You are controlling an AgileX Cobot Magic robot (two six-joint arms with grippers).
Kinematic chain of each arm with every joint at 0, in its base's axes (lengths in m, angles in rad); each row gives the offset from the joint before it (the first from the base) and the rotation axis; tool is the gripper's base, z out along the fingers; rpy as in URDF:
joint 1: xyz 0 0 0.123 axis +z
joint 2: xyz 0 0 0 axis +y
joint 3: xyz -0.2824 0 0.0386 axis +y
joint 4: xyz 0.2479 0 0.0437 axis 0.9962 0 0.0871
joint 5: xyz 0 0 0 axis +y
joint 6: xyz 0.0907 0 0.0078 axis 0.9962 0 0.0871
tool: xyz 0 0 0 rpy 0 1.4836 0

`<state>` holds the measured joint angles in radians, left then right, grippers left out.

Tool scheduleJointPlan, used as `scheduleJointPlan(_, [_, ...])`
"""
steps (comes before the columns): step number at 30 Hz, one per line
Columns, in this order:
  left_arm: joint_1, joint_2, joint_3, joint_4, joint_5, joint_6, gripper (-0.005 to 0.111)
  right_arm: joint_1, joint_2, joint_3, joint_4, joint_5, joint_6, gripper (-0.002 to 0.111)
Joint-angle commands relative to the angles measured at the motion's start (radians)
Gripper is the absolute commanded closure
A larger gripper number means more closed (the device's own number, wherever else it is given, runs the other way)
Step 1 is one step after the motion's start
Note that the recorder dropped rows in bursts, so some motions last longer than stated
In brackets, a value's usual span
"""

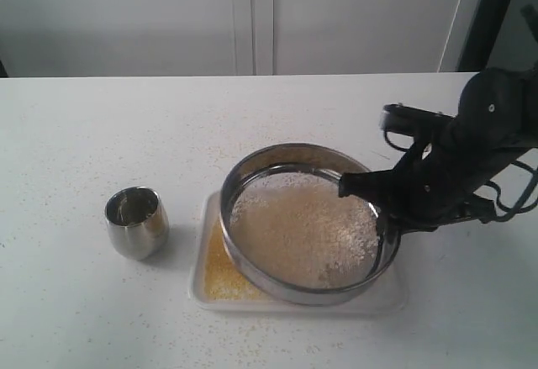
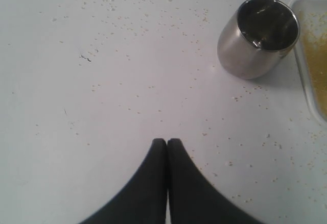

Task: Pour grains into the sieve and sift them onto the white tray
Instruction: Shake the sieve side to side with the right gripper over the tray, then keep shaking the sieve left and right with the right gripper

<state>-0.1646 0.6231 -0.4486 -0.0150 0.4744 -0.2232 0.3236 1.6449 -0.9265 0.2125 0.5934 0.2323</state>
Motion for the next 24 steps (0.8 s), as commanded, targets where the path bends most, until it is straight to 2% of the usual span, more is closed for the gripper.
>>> scheduleJointPlan(1, [0.001,-0.006,0.009,-0.009,0.005,-0.004,0.107,-0.045,-0.010,-0.008,-0.154,0.000,0.216,0.108])
scheduleJointPlan(3, [0.001,-0.006,0.009,-0.009,0.005,-0.004,0.107,-0.055,-0.007,-0.008,-0.122,0.002,0.288,0.108])
scheduleJointPlan(6, [0.001,-0.006,0.009,-0.009,0.005,-0.004,0.107,0.025,-0.007,-0.008,0.025,-0.036,0.142,0.108])
scheduleJointPlan(8, [0.001,-0.006,0.009,-0.009,0.005,-0.004,0.107,0.047,-0.004,-0.008,-0.042,-0.049,0.131,0.108])
scheduleJointPlan(11, [0.001,-0.006,0.009,-0.009,0.005,-0.004,0.107,0.016,0.005,-0.008,-0.233,0.001,0.383,0.108])
scheduleJointPlan(13, [0.001,-0.006,0.009,-0.009,0.005,-0.004,0.107,0.006,0.006,-0.008,-0.252,0.008,0.535,0.108])
scheduleJointPlan(16, [0.001,-0.006,0.009,-0.009,0.005,-0.004,0.107,0.074,0.006,-0.008,-0.180,-0.057,0.457,0.108])
scheduleJointPlan(18, [0.001,-0.006,0.009,-0.009,0.005,-0.004,0.107,0.094,0.006,-0.008,-0.252,-0.059,0.421,0.108])
scheduleJointPlan(21, [0.001,-0.006,0.009,-0.009,0.005,-0.004,0.107,0.054,0.007,-0.008,-0.413,0.032,0.619,0.108])
scheduleJointPlan(23, [0.001,-0.006,0.009,-0.009,0.005,-0.004,0.107,0.037,0.007,-0.008,-0.411,0.048,0.732,0.108])
scheduleJointPlan(24, [0.001,-0.006,0.009,-0.009,0.005,-0.004,0.107,0.043,0.007,-0.008,-0.384,0.022,0.723,0.108])
